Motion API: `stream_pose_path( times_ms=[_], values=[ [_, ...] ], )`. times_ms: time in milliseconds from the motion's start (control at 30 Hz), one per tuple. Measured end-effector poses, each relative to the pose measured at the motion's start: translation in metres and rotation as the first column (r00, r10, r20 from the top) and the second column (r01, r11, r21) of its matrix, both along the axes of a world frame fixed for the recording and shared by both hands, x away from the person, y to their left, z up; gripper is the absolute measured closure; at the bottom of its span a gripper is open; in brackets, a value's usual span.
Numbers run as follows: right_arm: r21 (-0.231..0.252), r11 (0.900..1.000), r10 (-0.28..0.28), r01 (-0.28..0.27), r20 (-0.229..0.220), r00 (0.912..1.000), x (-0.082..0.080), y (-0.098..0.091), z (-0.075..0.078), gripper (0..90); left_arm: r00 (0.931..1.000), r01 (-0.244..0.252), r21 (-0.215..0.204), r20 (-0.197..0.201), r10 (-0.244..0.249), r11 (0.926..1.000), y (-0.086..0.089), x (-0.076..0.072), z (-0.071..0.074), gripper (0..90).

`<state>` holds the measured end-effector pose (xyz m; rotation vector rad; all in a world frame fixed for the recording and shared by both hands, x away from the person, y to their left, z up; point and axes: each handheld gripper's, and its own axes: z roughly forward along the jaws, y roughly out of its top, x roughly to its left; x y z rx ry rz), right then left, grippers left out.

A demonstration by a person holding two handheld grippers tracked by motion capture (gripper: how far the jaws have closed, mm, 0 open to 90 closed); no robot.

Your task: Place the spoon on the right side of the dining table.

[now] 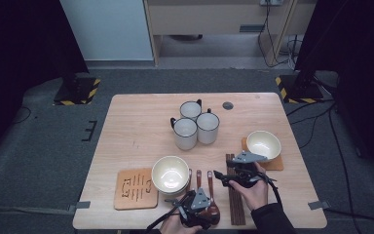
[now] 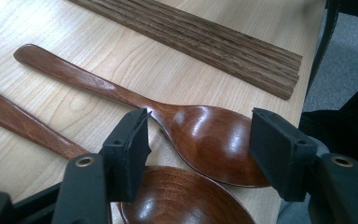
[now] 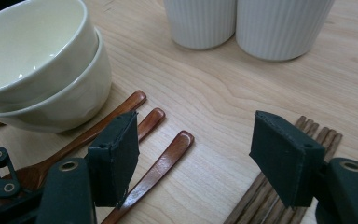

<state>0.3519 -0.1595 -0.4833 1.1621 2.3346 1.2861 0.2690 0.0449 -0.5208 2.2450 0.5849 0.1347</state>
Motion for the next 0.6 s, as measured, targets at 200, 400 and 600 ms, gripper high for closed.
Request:
stream_pose_path(
  times_ms=[200, 400, 600],
  values=[
    [0.0, 0.9999, 0.014, -0.014, -0.017, 0.9998, 0.0, 0.005, -0.003, 32.2, 1.0, 0.001, -0.001, -0.004, -0.001, 1.0, 0.0, 0.0, 0.0, 34.3],
    [-0.007, 0.9998, 0.02, -0.021, -0.039, 0.999, 0.0, 0.009, -0.006, 32.2, 1.0, 0.006, 0.004, -0.007, -0.006, 1.0, -0.001, -0.001, -0.001, 33.5],
    [-0.009, 0.9995, 0.028, -0.029, -0.064, 0.9975, 0.0, 0.013, -0.01, 32.7, 0.9999, 0.016, 0.008, -0.007, -0.016, 0.9998, -0.003, -0.002, -0.003, 32.3]
  ],
)
